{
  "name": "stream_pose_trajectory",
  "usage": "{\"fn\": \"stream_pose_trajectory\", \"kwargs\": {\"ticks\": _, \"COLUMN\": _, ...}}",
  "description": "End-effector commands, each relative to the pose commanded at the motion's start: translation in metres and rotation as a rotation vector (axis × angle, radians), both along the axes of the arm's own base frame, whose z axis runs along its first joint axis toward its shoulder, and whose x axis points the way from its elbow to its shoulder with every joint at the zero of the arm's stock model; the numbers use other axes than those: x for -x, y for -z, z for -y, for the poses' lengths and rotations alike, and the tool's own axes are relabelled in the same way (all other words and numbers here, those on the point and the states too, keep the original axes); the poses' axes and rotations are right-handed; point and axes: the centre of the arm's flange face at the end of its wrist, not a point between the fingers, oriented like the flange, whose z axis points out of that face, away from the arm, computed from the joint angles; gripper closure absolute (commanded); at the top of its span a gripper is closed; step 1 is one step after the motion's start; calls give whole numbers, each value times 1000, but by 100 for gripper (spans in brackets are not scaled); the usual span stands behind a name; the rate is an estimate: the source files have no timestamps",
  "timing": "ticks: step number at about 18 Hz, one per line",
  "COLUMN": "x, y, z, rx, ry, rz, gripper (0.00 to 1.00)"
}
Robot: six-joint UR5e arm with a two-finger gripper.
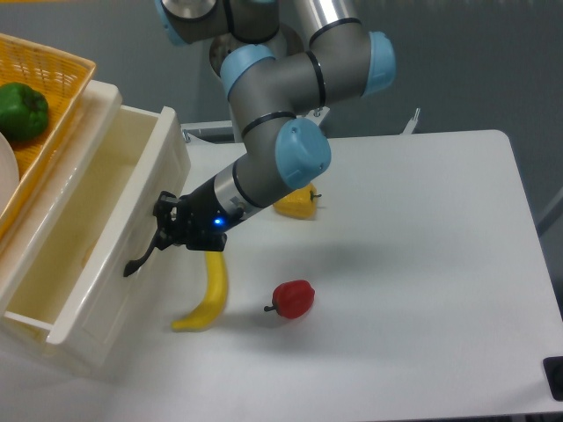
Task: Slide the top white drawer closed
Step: 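Push the drawer front into the cabinet with the gripper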
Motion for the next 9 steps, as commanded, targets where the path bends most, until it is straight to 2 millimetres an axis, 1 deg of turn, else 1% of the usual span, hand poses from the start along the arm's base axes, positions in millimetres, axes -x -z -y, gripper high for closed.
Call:
{"fn": "stream_pose_trajectory", "kwargs": {"ticks": 1, "x": -1, "y": 1, "z": 0, "rx": 2, "ry": -1, "rz": 1, "gripper": 100}}
{"fn": "stream_pose_trajectory", "kwargs": {"ticks": 3, "x": -11, "y": 0, "z": -5, "rx": 3, "ry": 13, "rz": 1, "gripper": 100}}
{"fn": "stream_pose_trajectory", "kwargs": {"ticks": 7, "x": -15, "y": 1, "z": -7, "rx": 5, "ry": 21, "rz": 2, "gripper": 100}}
{"fn": "stream_pose_trajectory", "kwargs": {"ticks": 9, "x": -22, "y": 1, "z": -10, "rx": 6, "ry": 34, "rz": 1, "gripper": 100}}
